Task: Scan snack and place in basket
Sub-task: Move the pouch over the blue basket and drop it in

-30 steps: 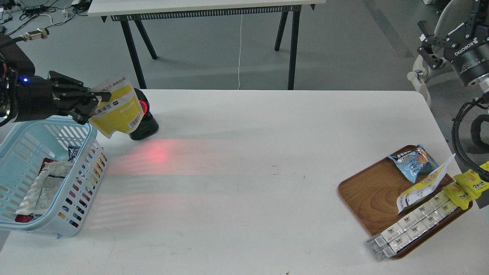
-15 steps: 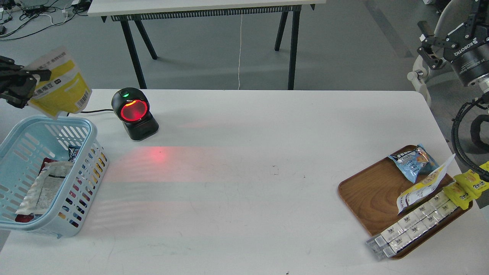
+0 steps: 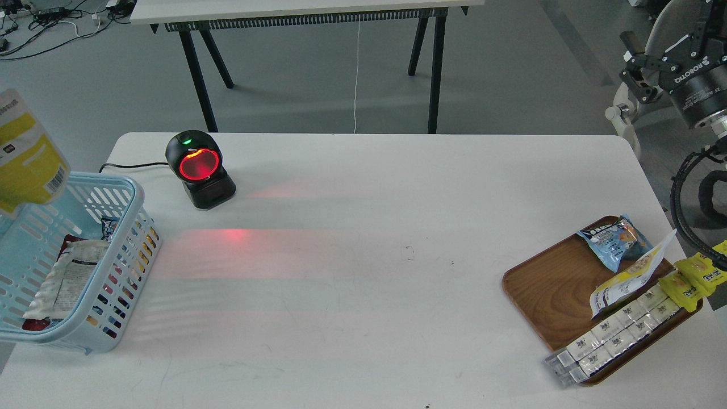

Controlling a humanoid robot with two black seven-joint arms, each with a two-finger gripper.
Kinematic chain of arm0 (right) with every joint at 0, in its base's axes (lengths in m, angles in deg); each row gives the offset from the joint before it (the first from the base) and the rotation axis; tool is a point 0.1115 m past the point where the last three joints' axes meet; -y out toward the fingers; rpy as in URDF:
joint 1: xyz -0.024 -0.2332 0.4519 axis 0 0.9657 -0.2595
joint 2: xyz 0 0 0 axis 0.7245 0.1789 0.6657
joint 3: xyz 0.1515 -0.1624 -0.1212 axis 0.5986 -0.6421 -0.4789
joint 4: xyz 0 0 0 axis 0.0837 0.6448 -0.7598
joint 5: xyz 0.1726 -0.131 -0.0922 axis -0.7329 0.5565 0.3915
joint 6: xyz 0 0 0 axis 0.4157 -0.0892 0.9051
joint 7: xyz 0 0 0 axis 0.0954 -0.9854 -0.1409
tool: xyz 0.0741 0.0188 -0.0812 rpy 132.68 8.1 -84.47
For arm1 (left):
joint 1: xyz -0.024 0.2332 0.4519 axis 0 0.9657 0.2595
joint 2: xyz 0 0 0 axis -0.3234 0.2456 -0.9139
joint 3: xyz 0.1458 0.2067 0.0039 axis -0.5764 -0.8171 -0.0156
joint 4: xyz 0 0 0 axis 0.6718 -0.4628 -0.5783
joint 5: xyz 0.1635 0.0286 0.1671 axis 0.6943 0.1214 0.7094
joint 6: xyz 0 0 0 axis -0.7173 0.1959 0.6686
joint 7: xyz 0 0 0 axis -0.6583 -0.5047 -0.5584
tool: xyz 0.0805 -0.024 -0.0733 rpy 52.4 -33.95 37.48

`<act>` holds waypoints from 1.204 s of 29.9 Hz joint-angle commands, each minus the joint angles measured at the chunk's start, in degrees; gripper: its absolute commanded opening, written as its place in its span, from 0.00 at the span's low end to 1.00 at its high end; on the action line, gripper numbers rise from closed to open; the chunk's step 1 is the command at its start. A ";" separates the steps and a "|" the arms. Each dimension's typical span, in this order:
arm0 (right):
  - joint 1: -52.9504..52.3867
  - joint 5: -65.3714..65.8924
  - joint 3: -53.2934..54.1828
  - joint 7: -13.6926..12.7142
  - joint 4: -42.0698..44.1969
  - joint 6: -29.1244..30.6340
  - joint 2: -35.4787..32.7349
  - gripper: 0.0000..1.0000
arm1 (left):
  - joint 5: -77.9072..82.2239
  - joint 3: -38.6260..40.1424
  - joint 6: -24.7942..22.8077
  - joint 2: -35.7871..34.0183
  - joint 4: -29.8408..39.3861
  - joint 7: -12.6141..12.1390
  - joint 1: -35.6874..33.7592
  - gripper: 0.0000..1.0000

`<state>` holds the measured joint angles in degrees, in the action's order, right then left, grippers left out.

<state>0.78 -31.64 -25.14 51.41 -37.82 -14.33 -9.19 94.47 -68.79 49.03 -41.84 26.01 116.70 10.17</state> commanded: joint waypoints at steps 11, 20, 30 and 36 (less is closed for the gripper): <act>0.00 0.00 0.10 0.00 0.08 0.00 -0.03 0.99 | -0.14 -6.91 -0.03 0.10 4.41 0.00 0.06 0.00; 0.08 0.00 0.10 0.00 0.08 0.00 -0.03 0.99 | -0.40 -9.90 0.23 2.21 4.41 0.00 0.14 0.07; 0.00 0.00 0.19 0.00 0.08 0.00 -0.03 0.99 | -2.42 -9.90 0.58 2.92 4.24 0.00 0.06 0.16; 0.09 0.00 -0.34 0.00 -0.01 0.00 0.06 0.99 | -9.08 -9.02 0.76 4.23 3.45 0.00 -0.73 0.45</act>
<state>0.81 -31.64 -25.05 51.41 -37.74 -14.33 -9.21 89.26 -78.25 49.62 -38.44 29.97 116.69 10.09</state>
